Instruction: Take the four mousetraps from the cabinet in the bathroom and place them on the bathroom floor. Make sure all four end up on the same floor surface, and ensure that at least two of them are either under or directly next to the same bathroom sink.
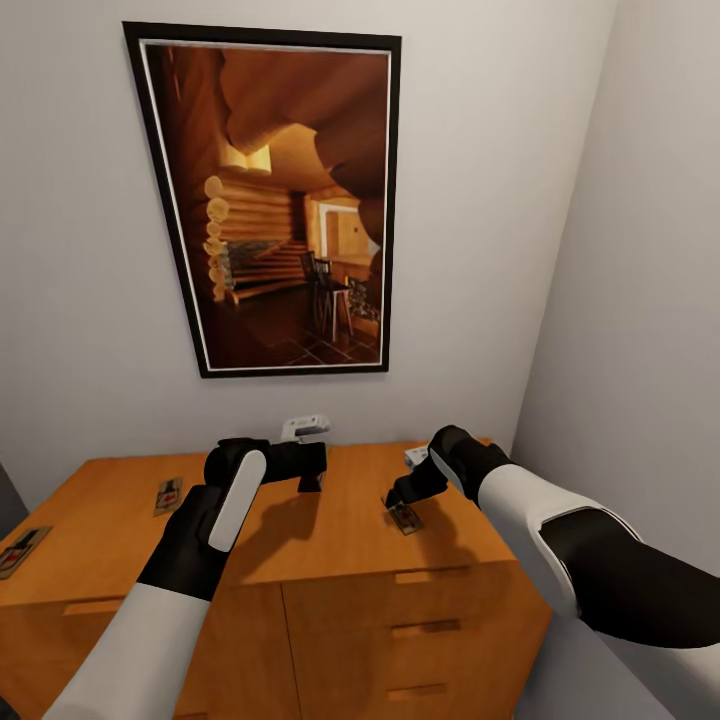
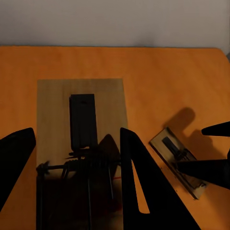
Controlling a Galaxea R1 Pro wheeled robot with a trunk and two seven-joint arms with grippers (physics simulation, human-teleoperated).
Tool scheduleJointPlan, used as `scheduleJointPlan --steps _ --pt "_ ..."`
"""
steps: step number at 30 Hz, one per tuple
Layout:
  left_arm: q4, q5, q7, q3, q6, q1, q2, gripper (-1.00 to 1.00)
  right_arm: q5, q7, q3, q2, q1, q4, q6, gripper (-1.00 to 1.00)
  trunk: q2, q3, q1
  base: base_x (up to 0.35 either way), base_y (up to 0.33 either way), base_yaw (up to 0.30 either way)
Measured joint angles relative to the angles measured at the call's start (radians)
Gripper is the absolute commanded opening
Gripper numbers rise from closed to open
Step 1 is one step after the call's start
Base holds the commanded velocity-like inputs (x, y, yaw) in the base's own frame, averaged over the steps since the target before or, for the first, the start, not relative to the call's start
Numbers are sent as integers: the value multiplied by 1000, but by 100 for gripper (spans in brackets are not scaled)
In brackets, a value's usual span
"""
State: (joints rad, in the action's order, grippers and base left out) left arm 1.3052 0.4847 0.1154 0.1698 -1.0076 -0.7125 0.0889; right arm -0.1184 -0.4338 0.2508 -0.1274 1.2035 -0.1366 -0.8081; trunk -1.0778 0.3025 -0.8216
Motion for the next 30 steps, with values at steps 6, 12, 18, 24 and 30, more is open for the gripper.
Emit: scheduleJointPlan --steps 6,12,18,24,30 --pt "-1 0 0 0 0 0 0 -100 1 -13 0 0 0 0 11 100 -28 13 -15 0 0 0" --pt "-1 0 0 0 0 0 -1 -100 3 -18 0 0 0 1 15 100 -28 13 -15 0 0 0" --pt "-1 0 0 0 0 0 -1 -100 5 -19 0 0 0 1 16 100 -28 13 -15 0 0 0" --pt "-2 0 0 0 0 1 -2 -100 4 -18 -1 0 0 19 15 100 -28 13 -15 0 0 0" --pt "-2 0 0 0 1 2 -2 -100 -2 -19 4 0 1 15 16 100 -71 31 -38 0 0 0"
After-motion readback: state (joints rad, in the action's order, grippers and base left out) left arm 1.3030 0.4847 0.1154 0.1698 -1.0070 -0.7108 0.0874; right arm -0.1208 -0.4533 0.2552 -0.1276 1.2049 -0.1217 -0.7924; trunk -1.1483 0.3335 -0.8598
